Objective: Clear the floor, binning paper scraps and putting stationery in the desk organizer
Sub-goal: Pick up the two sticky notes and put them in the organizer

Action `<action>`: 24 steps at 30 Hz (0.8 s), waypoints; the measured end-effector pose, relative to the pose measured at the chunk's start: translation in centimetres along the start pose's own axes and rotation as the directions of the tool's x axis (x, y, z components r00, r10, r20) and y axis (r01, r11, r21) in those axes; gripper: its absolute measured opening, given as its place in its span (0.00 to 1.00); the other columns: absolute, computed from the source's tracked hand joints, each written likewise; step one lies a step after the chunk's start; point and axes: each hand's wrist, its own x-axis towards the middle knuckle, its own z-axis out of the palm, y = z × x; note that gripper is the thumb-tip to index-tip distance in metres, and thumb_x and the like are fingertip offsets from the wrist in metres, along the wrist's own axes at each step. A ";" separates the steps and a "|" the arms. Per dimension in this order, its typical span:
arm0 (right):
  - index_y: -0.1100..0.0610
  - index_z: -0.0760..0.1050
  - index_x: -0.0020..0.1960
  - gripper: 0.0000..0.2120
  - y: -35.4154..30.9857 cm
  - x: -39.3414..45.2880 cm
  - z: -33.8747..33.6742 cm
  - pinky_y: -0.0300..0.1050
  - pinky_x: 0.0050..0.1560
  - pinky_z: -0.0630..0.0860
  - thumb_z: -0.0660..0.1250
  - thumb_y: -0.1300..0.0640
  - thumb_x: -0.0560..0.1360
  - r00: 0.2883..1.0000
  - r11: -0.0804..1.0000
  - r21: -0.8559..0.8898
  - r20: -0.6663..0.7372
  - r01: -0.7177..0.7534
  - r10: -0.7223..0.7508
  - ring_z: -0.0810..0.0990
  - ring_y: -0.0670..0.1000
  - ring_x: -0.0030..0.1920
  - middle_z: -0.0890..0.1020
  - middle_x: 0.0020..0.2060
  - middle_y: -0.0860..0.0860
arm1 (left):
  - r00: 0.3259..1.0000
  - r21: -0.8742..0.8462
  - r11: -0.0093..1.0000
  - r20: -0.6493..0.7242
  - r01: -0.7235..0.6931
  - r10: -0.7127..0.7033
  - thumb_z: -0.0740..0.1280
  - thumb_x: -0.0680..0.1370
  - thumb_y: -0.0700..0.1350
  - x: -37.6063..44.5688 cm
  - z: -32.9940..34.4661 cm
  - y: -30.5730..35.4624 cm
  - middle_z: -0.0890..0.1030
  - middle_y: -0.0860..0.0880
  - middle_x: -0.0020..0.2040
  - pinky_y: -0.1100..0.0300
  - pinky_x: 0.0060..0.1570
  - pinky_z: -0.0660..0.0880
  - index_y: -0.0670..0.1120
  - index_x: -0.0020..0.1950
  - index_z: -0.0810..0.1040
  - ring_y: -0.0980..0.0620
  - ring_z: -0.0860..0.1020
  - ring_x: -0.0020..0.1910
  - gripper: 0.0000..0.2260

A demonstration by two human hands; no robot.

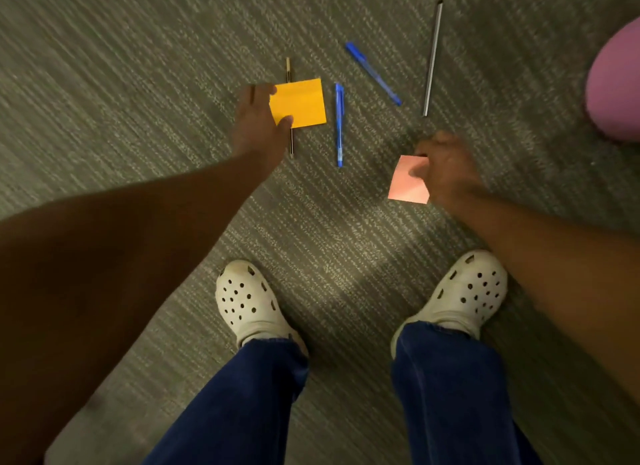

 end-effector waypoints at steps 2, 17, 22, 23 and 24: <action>0.62 0.81 0.53 0.09 -0.8 -0.7 -0.5 0.43 0.45 0.65 0.75 0.62 0.73 0.998 0.986 0.164 -0.065 0.026 -0.016 0.77 0.57 0.51 0.79 0.52 0.61 | 0.998 0.020 1.000 0.058 0.021 -0.022 0.73 0.78 0.46 2.2 0.2 0.3 0.68 0.41 0.75 0.50 0.67 0.72 0.43 0.76 0.67 0.40 0.73 0.71 0.29; 0.54 0.77 0.55 0.07 -13.3 -7.7 -4.1 0.38 0.36 0.80 0.68 0.65 0.81 0.923 0.092 0.985 0.102 -0.146 0.372 0.84 0.46 0.44 0.85 0.47 0.48 | 0.928 -0.386 0.845 0.174 0.371 -0.328 0.71 0.79 0.38 -1.7 -6.5 4.6 0.82 0.35 0.54 0.38 0.57 0.80 0.38 0.56 0.79 0.35 0.83 0.57 0.07; 0.54 0.72 0.52 0.14 -17.7 -15.9 -13.2 0.41 0.40 0.81 0.70 0.72 0.77 0.919 -0.118 0.992 0.095 -0.053 0.382 0.83 0.53 0.44 0.85 0.52 0.58 | 0.921 -0.710 0.597 0.360 0.374 -0.149 0.65 0.79 0.27 -10.7 -15.6 15.6 0.81 0.37 0.62 0.50 0.46 0.85 0.38 0.69 0.69 0.41 0.83 0.58 0.20; 0.52 0.73 0.54 0.18 -18.4 -17.9 -15.8 0.42 0.41 0.83 0.71 0.73 0.76 0.920 -0.101 0.995 0.064 -0.027 0.388 0.85 0.53 0.45 0.86 0.52 0.56 | 0.924 -0.732 0.583 0.373 0.351 -0.088 0.64 0.80 0.27 -11.9 -17.8 18.2 0.82 0.39 0.60 0.54 0.45 0.85 0.40 0.70 0.69 0.43 0.83 0.56 0.20; 0.48 0.74 0.57 0.23 -19.1 -20.0 -18.6 0.42 0.42 0.84 0.72 0.73 0.74 0.919 -0.053 0.999 0.020 0.001 0.395 0.87 0.52 0.46 0.87 0.51 0.53 | 0.924 -0.753 0.571 0.380 0.327 -0.028 0.63 0.81 0.28 -13.2 -20.2 21.0 0.83 0.41 0.58 0.57 0.43 0.84 0.41 0.69 0.70 0.46 0.83 0.54 0.18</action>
